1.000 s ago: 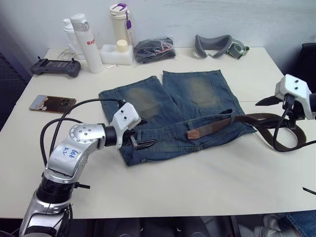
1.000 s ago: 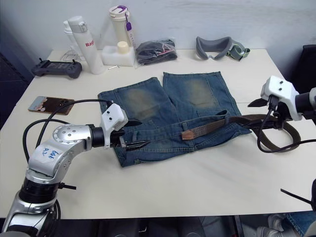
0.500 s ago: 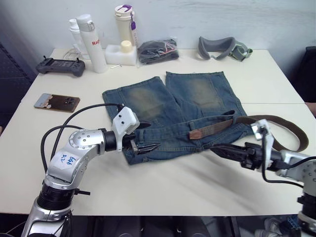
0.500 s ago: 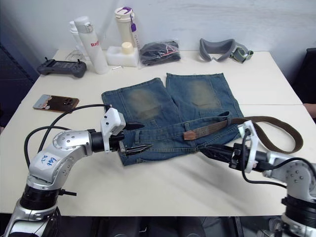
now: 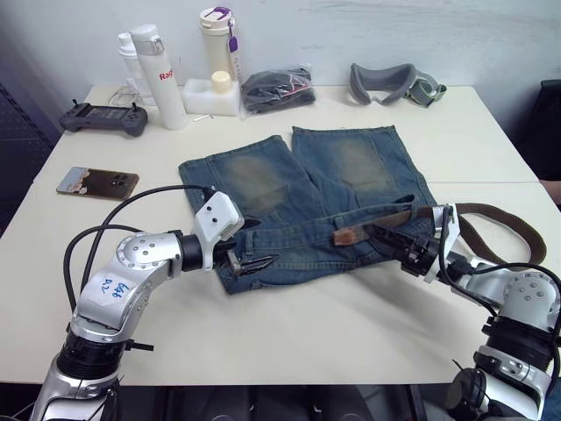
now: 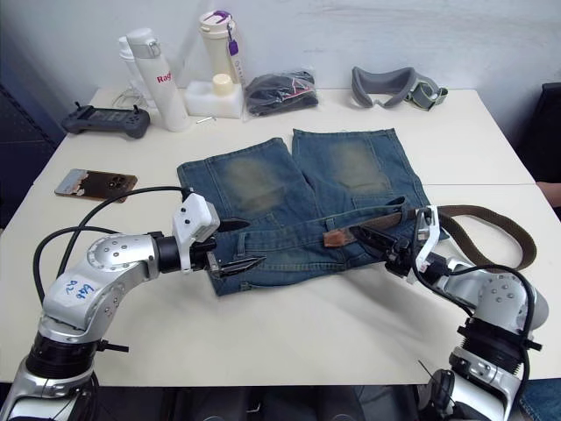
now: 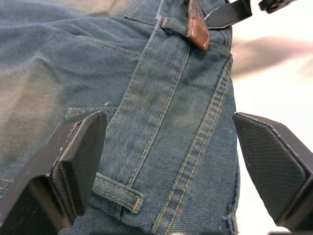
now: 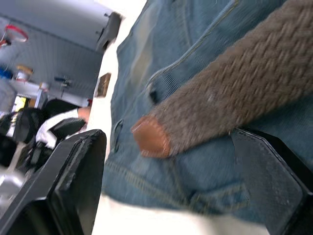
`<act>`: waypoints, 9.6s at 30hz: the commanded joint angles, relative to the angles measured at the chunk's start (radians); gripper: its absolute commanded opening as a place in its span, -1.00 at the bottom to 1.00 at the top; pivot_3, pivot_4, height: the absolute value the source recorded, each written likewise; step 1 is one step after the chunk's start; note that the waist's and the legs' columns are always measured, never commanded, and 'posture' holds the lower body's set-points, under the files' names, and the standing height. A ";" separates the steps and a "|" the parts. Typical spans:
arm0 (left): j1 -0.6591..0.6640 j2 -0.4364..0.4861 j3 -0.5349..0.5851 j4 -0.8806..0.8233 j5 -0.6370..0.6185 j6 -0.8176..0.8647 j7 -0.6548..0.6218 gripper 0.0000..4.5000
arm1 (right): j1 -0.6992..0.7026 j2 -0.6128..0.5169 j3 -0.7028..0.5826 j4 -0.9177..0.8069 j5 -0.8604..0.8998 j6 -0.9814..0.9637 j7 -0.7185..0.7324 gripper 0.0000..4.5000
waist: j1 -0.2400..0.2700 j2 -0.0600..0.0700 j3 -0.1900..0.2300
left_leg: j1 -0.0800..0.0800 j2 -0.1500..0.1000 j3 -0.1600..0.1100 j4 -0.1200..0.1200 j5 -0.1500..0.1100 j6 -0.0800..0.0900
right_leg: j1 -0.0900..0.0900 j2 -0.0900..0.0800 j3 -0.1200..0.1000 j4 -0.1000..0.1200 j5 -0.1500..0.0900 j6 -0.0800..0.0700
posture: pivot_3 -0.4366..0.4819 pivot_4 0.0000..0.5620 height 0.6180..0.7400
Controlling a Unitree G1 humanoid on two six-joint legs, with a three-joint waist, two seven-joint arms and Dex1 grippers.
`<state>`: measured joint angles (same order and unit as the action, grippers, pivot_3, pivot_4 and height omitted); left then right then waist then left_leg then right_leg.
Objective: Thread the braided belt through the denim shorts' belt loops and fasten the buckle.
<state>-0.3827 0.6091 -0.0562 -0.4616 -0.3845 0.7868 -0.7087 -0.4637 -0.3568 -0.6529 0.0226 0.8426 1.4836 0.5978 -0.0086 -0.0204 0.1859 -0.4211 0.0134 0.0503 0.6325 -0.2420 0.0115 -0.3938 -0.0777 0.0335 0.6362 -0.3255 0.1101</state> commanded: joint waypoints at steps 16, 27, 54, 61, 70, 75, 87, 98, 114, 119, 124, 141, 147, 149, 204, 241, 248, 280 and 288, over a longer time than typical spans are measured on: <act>-0.001 0.040 0.010 -0.039 -0.002 0.006 0.031 1.00 | -0.026 0.033 -0.085 0.073 0.164 -0.072 -0.110 -0.51 | -0.018 0.000 0.000 | 0.000 0.000 0.001 -0.001 0.000 0.000 | 0.000 0.000 0.000 -0.001 0.000 0.000 | -0.05 -0.47 0.91; -0.010 0.047 0.003 -0.027 0.005 -0.003 0.030 1.00 | -0.026 0.053 -0.056 0.092 0.213 -0.135 -0.173 -0.99 | -0.020 0.000 0.000 | 0.000 0.000 0.001 -0.002 0.000 0.000 | 0.000 0.000 0.000 -0.001 0.000 0.000 | -0.05 -0.47 0.91; -0.036 0.052 -0.025 -0.010 0.029 -0.016 0.015 1.00 | -0.027 0.153 0.021 0.191 0.271 -0.359 -0.238 -0.57 | -0.023 0.000 0.000 | 0.000 0.001 0.000 -0.004 0.000 0.000 | -0.001 0.000 0.001 -0.004 0.000 0.000 | -0.05 -0.47 0.91; -0.055 0.029 -0.031 0.002 0.019 -0.008 0.014 1.00 | -0.038 0.126 0.046 0.155 0.318 -0.352 -0.191 -0.99 | -0.024 0.000 0.000 | 0.000 0.001 0.000 -0.005 0.000 0.000 | 0.000 0.000 0.001 -0.005 0.000 0.000 | -0.05 -0.47 0.91; -0.059 0.026 -0.052 0.014 0.031 -0.018 0.008 1.00 | -0.034 0.012 0.059 0.161 0.334 -0.360 -0.171 -0.99 | -0.023 0.001 0.000 | -0.001 0.001 0.000 -0.006 0.000 0.000 | 0.000 -0.001 0.001 -0.007 0.000 0.000 | -0.05 -0.47 0.91; -0.062 0.026 -0.060 0.019 0.035 -0.023 0.008 1.00 | -0.033 0.070 0.103 0.148 0.305 -0.394 -0.232 -0.14 | -0.025 0.001 0.001 | -0.001 0.001 0.000 -0.006 0.000 0.000 | 0.000 0.000 0.001 -0.007 0.000 0.000 | -0.05 -0.47 0.91; -0.065 0.017 -0.040 0.015 0.031 -0.025 0.028 1.00 | -0.041 0.087 0.110 0.179 0.258 -0.431 -0.419 0.66 | -0.020 0.001 0.001 | -0.001 0.001 0.000 -0.005 0.000 0.000 | 0.000 -0.001 0.000 -0.007 0.000 0.000 | -0.05 -0.47 0.91; -0.061 0.021 -0.043 0.005 0.036 -0.024 0.039 1.00 | -0.095 0.117 0.113 0.265 0.259 -0.525 -0.388 0.66 | -0.022 0.001 0.001 | -0.001 0.001 0.000 -0.006 0.000 0.000 | 0.001 -0.001 0.000 -0.008 0.000 0.000 | -0.05 -0.47 0.91; -0.077 0.027 -0.039 -0.002 0.034 -0.009 0.048 1.00 | -0.263 0.205 0.081 0.619 0.104 -0.818 -0.543 0.66 | -0.026 -0.002 -0.001 | 0.001 0.001 0.000 -0.005 0.000 0.000 | 0.002 -0.001 0.000 -0.007 0.000 0.000 | -0.05 -0.47 0.91; -0.069 0.026 -0.036 -0.007 0.035 -0.008 0.060 1.00 | -0.291 0.242 0.033 0.613 0.132 -0.876 -0.649 0.66 | -0.020 -0.005 -0.003 | 0.001 0.001 -0.003 -0.005 -0.001 -0.002 | 0.003 -0.003 -0.002 -0.009 0.000 0.000 | -0.05 -0.47 0.91; -0.076 0.022 -0.046 -0.003 0.037 -0.011 0.067 1.00 | -0.284 0.255 0.042 0.582 0.149 -0.835 -0.652 0.66 | -0.020 -0.005 -0.003 | 0.001 0.000 -0.003 -0.005 -0.003 -0.005 | 0.003 -0.004 -0.002 -0.009 0.001 -0.001 | -0.05 -0.47 0.91; -0.093 -0.023 -0.051 0.030 0.039 -0.029 0.077 1.00 | -0.496 -0.241 0.825 0.456 -0.484 -0.987 0.126 0.66 | -0.028 0.003 0.003 | 0.000 0.002 0.007 -0.010 0.000 0.000 | -0.005 0.003 -0.001 -0.009 0.001 -0.001 | -0.05 -0.47 0.91; -0.082 -0.027 -0.046 0.030 0.046 -0.034 0.085 1.00 | -0.668 -0.149 0.886 0.879 -0.674 -1.204 0.183 0.66 | -0.027 0.003 0.003 | -0.001 0.001 0.010 -0.006 0.000 0.001 | -0.005 0.001 -0.001 -0.008 0.002 0.002 | -0.05 -0.47 0.91; -0.068 -0.026 -0.041 0.014 0.045 -0.029 0.094 1.00 | -0.716 -0.123 0.867 0.984 -0.703 -1.246 0.175 0.66 | -0.026 0.003 0.003 | -0.001 0.001 0.010 -0.006 0.001 0.000 | -0.005 0.001 -0.001 -0.009 0.002 0.002 | -0.05 -0.47 0.91; 0.001 -0.027 -0.049 -0.053 0.051 -0.007 0.152 1.00 | -0.885 -0.314 1.640 0.957 -0.415 -1.690 1.017 -0.62 | -0.030 0.004 0.003 | 0.000 0.002 0.011 -0.003 -0.002 -0.003 | -0.005 0.000 -0.002 -0.007 0.002 0.002 | -0.05 -0.47 0.91; -0.156 -0.084 -0.152 0.136 0.097 -0.138 0.003 1.00 | 0.000 -0.240 0.208 0.129 0.400 -0.193 -0.228 0.98 | 0.004 0.001 0.002 | 0.000 0.003 0.010 0.000 -0.001 0.003 | -0.001 -0.001 -0.001 -0.006 0.004 0.002 | -0.05 -0.47 0.91; -0.136 -0.074 -0.137 0.104 0.099 -0.118 0.014 1.00 | -0.052 -0.175 0.178 0.180 0.368 -0.233 -0.307 0.98 | 0.004 0.002 0.002 | -0.001 0.002 0.011 -0.001 -0.001 0.004 | -0.002 0.000 -0.002 -0.007 0.004 0.002 | -0.05 -0.47 0.91; -0.130 -0.055 -0.121 0.077 0.096 -0.089 0.026 1.00 | -0.009 -0.049 0.146 0.109 0.411 -0.270 -0.256 -0.41 | 0.003 0.002 0.002 | -0.001 0.003 0.011 -0.002 -0.001 0.004 | -0.002 0.000 -0.002 -0.007 0.004 0.002 | -0.05 -0.47 0.91; -0.247 -0.187 -0.091 0.218 0.058 -0.154 0.043 1.00 | 0.032 -0.083 0.139 0.027 0.413 -0.270 -0.281 0.81 | 0.009 0.001 0.002 | -0.001 0.002 0.010 -0.001 -0.001 0.004 | -0.002 -0.001 -0.002 -0.007 0.004 0.002 | -0.05 -0.47 0.91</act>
<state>-0.5973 0.4379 -0.1713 -0.2713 -0.3071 0.6672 -0.6659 -0.4451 -0.4250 -0.4959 0.0976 1.2309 1.2202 0.3111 0.0005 -0.0190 0.1877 -0.4221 0.0155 0.0606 0.6316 -0.2432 0.0158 -0.3955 -0.0785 0.0309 0.6285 -0.3208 0.1129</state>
